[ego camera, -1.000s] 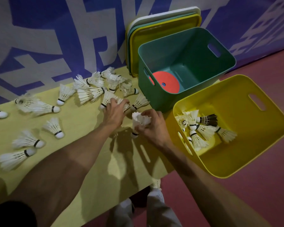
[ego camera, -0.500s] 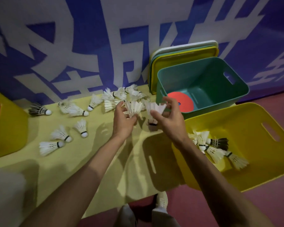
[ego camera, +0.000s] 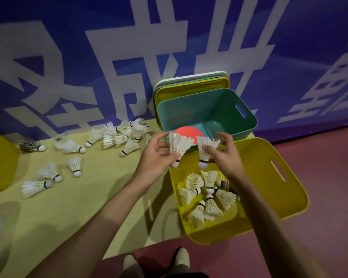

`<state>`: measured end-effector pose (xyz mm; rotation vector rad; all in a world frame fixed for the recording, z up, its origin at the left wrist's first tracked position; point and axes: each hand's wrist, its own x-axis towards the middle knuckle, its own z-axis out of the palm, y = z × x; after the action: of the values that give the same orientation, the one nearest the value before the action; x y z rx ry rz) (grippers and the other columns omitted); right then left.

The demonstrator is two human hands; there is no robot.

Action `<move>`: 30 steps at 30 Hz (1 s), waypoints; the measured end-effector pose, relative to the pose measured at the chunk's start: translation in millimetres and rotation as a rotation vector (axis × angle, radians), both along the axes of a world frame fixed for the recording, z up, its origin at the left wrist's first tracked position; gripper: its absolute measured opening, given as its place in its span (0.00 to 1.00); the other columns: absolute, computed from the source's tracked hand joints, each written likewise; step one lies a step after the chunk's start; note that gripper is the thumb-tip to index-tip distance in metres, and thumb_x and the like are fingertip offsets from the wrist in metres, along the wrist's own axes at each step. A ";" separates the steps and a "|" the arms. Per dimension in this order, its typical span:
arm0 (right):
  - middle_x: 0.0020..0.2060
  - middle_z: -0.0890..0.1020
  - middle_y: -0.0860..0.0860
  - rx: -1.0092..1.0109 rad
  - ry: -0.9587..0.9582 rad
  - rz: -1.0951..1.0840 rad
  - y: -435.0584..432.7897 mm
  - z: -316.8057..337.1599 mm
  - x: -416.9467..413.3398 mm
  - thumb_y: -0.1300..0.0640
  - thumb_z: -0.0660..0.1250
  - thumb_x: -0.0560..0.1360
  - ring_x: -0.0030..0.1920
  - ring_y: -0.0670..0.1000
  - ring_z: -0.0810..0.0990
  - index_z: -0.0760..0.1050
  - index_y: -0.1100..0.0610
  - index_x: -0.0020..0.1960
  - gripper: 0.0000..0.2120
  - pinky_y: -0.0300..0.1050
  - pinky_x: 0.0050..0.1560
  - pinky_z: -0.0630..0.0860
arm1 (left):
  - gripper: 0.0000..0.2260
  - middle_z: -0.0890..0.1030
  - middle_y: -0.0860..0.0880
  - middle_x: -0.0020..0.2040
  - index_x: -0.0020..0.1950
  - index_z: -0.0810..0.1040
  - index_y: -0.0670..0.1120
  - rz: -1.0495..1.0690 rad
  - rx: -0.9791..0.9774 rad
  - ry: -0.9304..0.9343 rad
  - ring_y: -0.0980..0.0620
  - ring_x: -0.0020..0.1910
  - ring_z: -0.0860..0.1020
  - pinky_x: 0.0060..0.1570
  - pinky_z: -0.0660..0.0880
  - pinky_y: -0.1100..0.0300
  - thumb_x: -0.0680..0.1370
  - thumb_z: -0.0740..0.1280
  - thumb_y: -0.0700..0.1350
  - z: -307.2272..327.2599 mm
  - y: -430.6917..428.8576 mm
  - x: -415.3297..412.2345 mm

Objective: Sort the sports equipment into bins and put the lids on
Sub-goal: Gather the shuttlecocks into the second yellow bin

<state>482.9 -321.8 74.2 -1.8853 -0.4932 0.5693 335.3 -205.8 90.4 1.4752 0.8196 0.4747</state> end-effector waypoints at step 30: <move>0.38 0.79 0.43 -0.139 -0.258 0.216 106.8 10.9 -72.5 0.57 0.67 0.74 0.38 0.41 0.77 0.77 0.54 0.55 0.10 0.44 0.46 0.76 | 0.11 0.82 0.53 0.50 0.50 0.80 0.51 -0.059 0.126 0.145 0.54 0.52 0.80 0.55 0.75 0.63 0.76 0.66 0.35 -25.5 112.6 -79.6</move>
<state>410.4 -215.0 85.2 -2.0642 -0.8526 0.5127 255.7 -93.2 64.9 1.6606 0.8701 0.3833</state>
